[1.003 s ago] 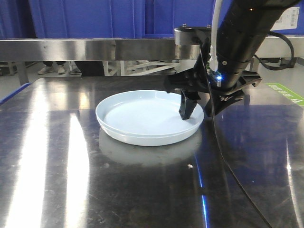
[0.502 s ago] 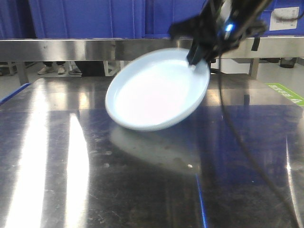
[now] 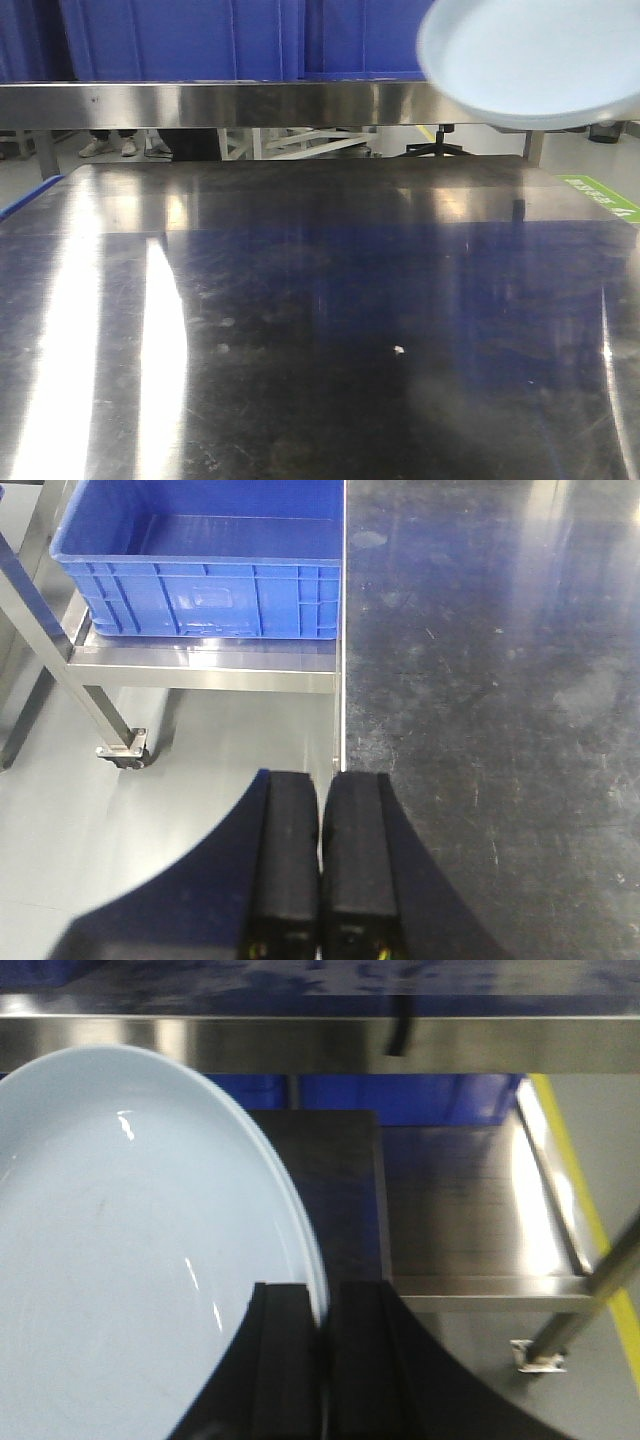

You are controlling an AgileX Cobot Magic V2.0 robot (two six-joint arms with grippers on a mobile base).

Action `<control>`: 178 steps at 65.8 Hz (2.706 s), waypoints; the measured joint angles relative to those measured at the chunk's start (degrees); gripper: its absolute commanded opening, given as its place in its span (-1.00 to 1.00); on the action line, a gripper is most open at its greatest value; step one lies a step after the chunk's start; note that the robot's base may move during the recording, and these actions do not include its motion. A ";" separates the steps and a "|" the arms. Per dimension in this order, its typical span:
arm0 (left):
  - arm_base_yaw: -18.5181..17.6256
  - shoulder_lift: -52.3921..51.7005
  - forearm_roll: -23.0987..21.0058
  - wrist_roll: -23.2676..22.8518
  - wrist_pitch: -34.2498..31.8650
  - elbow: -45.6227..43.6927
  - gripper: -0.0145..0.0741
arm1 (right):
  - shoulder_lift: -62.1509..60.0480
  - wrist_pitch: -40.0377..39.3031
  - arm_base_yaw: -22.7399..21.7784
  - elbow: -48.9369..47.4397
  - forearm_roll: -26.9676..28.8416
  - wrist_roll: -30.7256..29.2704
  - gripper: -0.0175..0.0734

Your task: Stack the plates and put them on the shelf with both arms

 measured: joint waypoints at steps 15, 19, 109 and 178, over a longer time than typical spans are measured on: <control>0.00 0.00 0.00 0.00 0.00 0.00 -0.48 | -16.21 0.00 -4.87 13.91 -0.15 0.00 -0.49; 0.00 0.00 0.00 0.00 0.00 0.00 -0.48 | -19.93 0.00 -5.28 17.44 -0.15 -0.04 -0.49; 0.00 0.00 0.00 0.00 0.00 0.00 -0.48 | -33.70 -1.21 -5.81 29.77 -0.15 -0.04 -0.49; 0.00 2.49 0.00 0.00 0.00 0.00 -0.48 | -33.70 -1.12 -5.81 29.77 -0.15 -0.14 -0.49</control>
